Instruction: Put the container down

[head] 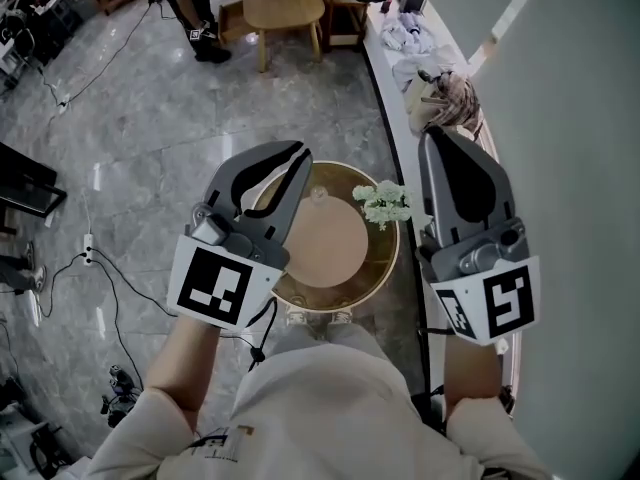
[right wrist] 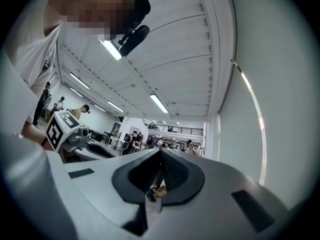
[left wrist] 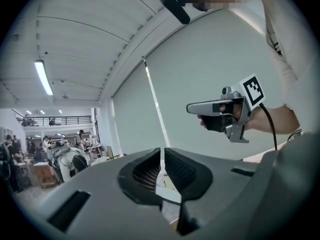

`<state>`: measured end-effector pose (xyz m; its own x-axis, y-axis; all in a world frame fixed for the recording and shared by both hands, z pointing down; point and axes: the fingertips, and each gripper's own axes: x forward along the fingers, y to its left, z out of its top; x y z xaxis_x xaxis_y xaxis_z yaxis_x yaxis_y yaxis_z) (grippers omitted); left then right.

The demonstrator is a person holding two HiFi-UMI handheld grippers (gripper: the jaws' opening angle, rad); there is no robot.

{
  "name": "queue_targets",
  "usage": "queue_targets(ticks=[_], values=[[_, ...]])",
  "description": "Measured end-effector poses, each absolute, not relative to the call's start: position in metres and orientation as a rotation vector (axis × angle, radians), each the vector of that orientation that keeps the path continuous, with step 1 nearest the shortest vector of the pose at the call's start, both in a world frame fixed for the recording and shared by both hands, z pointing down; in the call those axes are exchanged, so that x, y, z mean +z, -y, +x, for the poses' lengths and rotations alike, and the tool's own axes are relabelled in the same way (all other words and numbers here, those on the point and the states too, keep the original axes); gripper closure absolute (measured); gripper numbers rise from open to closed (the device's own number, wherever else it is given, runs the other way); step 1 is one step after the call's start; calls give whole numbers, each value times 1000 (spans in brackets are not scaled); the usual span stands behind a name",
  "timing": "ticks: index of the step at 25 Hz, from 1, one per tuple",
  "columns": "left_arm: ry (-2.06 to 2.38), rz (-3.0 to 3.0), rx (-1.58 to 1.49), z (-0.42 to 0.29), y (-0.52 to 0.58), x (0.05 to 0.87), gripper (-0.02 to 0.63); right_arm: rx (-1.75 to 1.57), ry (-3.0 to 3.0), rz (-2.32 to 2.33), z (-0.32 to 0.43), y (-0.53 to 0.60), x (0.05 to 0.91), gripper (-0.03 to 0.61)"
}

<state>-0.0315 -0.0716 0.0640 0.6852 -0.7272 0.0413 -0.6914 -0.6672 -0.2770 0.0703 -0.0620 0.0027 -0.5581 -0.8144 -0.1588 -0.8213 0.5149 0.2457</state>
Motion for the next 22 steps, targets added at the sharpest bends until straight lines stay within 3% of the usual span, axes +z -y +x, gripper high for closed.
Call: queue_targets(ticks=[9, 22], values=[[-1247, -2681, -90, -44, 32, 32, 583, 422, -2779, -1412, 65, 14, 1, 571], [-1329, -2671, -185, -65, 4, 75, 583, 300, -2864, -1406, 66, -15, 37, 571]])
